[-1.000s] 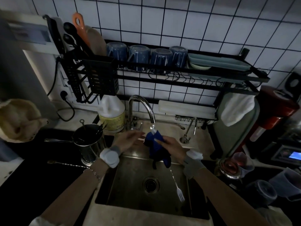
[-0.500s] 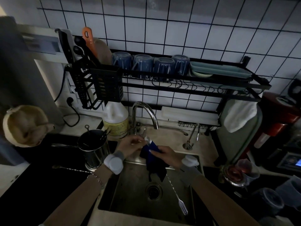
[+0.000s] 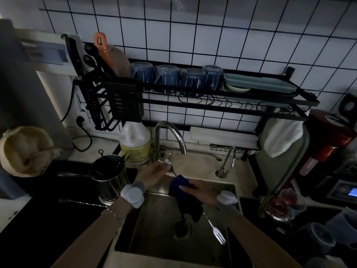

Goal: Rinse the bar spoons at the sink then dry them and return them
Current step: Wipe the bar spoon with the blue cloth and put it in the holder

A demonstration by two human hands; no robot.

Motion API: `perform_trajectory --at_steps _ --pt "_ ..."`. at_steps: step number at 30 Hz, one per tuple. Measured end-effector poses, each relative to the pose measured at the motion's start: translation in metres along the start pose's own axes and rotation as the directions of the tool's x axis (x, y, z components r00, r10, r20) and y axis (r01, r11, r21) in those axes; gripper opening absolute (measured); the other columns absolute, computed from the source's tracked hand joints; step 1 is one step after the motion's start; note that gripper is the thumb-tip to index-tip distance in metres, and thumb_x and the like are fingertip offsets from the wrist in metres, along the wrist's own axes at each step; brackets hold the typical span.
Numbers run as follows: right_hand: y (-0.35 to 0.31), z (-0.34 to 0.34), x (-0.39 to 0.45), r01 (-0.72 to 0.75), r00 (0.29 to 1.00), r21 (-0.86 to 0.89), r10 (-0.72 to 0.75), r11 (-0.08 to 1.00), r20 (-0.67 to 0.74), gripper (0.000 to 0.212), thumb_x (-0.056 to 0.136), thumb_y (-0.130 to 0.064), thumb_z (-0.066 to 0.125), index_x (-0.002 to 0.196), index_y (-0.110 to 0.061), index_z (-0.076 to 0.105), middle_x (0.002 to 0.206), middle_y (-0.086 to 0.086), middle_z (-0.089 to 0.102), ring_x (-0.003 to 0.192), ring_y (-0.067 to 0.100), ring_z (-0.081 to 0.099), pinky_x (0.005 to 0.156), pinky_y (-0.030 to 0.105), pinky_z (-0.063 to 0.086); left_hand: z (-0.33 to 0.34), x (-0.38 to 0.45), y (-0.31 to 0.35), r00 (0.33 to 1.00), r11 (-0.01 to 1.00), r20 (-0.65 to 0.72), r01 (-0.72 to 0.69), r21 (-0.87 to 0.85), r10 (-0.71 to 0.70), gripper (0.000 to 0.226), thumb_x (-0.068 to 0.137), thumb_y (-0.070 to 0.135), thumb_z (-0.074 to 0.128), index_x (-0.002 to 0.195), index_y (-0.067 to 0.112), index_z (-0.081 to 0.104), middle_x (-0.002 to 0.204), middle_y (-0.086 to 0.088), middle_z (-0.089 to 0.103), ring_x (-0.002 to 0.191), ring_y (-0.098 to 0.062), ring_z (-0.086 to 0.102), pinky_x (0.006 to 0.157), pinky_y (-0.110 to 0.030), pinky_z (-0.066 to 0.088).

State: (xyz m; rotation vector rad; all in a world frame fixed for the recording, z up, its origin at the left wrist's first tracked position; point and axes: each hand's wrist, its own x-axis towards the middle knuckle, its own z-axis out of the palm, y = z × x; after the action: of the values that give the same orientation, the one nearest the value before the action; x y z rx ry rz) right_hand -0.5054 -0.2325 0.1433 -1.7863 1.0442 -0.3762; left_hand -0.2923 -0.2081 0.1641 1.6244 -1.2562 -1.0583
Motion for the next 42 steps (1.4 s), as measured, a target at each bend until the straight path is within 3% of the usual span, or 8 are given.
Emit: perform_trajectory --at_steps 3,5,14,19,27,32,37,42 --pt "-0.001 0.003 0.003 -0.001 1.000 0.043 0.001 0.999 0.004 0.043 0.091 -0.034 0.061 0.106 0.005 0.063 0.105 0.031 0.066 0.100 0.044 0.064 0.080 0.041 0.048 0.013 -0.010 0.007 0.994 0.991 0.105 -0.048 0.126 0.035 0.012 0.087 0.041 0.061 0.076 0.039 0.066 0.078 0.022 0.066 0.082 0.011 0.062 0.074 0.000 0.041" --pt "-0.003 0.006 0.005 0.000 1.000 0.058 -0.001 0.998 0.008 0.032 0.091 -0.034 0.062 0.102 -0.004 0.065 0.102 0.025 0.069 0.098 0.040 0.066 0.085 0.049 0.050 0.022 -0.013 0.010 0.987 0.993 0.159 -0.010 0.117 -0.009 0.015 0.088 0.042 0.059 0.078 0.036 0.068 0.078 0.019 0.068 0.078 0.008 0.062 0.065 0.002 0.040" --pt "0.021 0.001 -0.006 -0.045 0.985 -0.141 0.067 0.989 0.158 0.040 0.091 -0.046 0.057 0.115 -0.014 0.063 0.103 0.000 0.069 0.079 -0.005 0.065 0.069 0.008 0.049 0.008 -0.010 0.031 0.987 0.982 0.159 0.024 -0.189 0.007 0.032 0.098 0.023 0.046 0.101 0.001 0.070 0.093 -0.002 0.073 0.082 -0.001 0.070 0.078 -0.011 0.053" --pt "0.045 -0.007 -0.018 -0.079 0.979 -0.182 0.111 0.980 0.169 0.018 0.092 -0.037 0.058 0.102 -0.023 0.064 0.102 0.000 0.070 0.095 0.015 0.066 0.087 0.030 0.050 -0.021 -0.013 0.042 0.996 0.935 0.080 0.071 -0.348 -0.045 0.036 0.097 0.025 0.047 0.110 -0.006 0.063 0.102 -0.024 0.071 0.092 -0.037 0.070 0.078 -0.039 0.059" --pt "0.042 -0.005 -0.019 -0.084 0.988 -0.069 0.092 0.994 0.123 0.007 0.092 -0.033 0.060 0.096 -0.030 0.064 0.090 -0.012 0.070 0.090 0.009 0.068 0.079 0.021 0.051 -0.011 -0.016 0.035 0.980 0.944 0.167 0.153 -0.291 -0.107 0.028 0.092 0.025 0.057 0.112 0.005 0.059 0.093 -0.013 0.075 0.081 -0.028 0.073 0.068 -0.033 0.062" --pt "0.030 -0.004 -0.023 -0.108 0.984 -0.087 0.119 0.990 0.133 0.018 0.092 -0.040 0.058 0.074 -0.038 0.056 0.065 -0.029 0.065 0.061 -0.013 0.059 0.059 0.003 0.041 0.003 -0.020 0.029 0.967 0.951 0.222 0.179 -0.250 -0.124 0.028 0.094 0.010 0.053 0.117 -0.005 0.050 0.081 -0.011 0.072 0.062 -0.017 0.073 0.059 -0.029 0.061" --pt "0.043 -0.016 -0.030 -0.042 0.959 -0.075 0.061 0.996 0.277 0.034 0.094 -0.032 0.056 0.110 -0.002 0.062 0.108 0.019 0.068 0.101 0.031 0.065 0.088 0.037 0.050 -0.016 -0.012 0.031 0.988 0.936 0.117 0.134 -0.326 -0.101 0.022 0.096 0.017 0.049 0.110 0.000 0.052 0.084 -0.011 0.075 0.075 -0.028 0.073 0.063 -0.035 0.061" --pt "0.053 -0.023 -0.043 -0.222 0.954 0.139 0.185 0.965 0.237 0.026 0.096 -0.019 0.054 0.118 -0.007 0.059 0.112 0.012 0.066 0.099 0.019 0.066 0.089 0.030 0.051 -0.033 -0.004 0.025 0.993 0.946 0.086 0.105 -0.307 -0.082 0.027 0.096 0.022 0.049 0.110 -0.002 0.053 0.097 -0.020 0.072 0.085 -0.036 0.072 0.070 -0.043 0.061"
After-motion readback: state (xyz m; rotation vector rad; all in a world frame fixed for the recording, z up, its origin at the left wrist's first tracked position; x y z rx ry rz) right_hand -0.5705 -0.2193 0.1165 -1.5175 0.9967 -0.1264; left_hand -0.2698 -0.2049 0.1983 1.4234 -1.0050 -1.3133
